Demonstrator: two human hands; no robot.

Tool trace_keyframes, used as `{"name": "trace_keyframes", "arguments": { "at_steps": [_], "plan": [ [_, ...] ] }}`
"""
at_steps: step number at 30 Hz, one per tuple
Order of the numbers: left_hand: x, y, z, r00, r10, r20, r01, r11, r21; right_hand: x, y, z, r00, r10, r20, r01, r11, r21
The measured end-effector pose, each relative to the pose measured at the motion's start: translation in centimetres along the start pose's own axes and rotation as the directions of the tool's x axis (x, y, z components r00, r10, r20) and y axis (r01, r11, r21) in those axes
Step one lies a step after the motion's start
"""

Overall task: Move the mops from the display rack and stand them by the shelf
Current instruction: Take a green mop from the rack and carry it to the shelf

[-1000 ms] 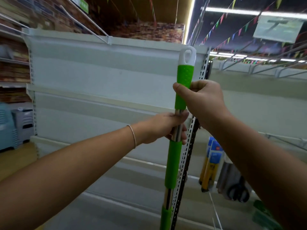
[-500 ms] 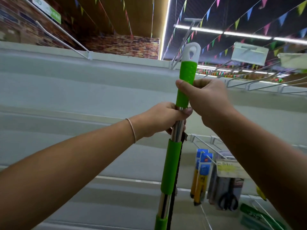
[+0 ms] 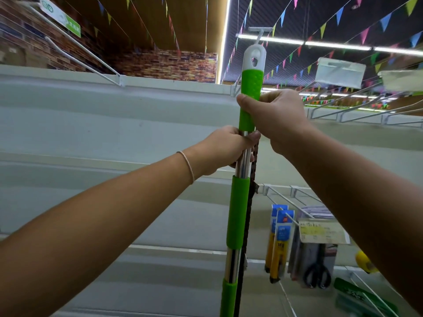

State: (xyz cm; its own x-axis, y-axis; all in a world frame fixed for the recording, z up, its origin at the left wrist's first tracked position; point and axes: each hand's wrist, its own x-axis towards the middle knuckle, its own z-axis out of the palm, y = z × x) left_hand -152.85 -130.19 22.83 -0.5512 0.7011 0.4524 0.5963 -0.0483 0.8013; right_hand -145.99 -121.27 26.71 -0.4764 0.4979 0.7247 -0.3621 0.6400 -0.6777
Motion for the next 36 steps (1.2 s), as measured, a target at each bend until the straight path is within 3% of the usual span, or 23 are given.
{"name": "trace_keyframes", "arguments": {
  "at_steps": [19,36],
  "plan": [
    [4.3,-4.7,1.0,0.984,-0.115,-0.134,0.109,0.993,-0.050,3.4,5.4,2.5,0.997,0.037,0.067,-0.033,0.997,-0.064],
    [11.1,-8.9,0.7,0.955,-0.146,-0.259,0.146,0.989,-0.019,10.7,10.7,6.3,0.982,0.159,0.101,-0.140,0.975,-0.174]
  ]
}}
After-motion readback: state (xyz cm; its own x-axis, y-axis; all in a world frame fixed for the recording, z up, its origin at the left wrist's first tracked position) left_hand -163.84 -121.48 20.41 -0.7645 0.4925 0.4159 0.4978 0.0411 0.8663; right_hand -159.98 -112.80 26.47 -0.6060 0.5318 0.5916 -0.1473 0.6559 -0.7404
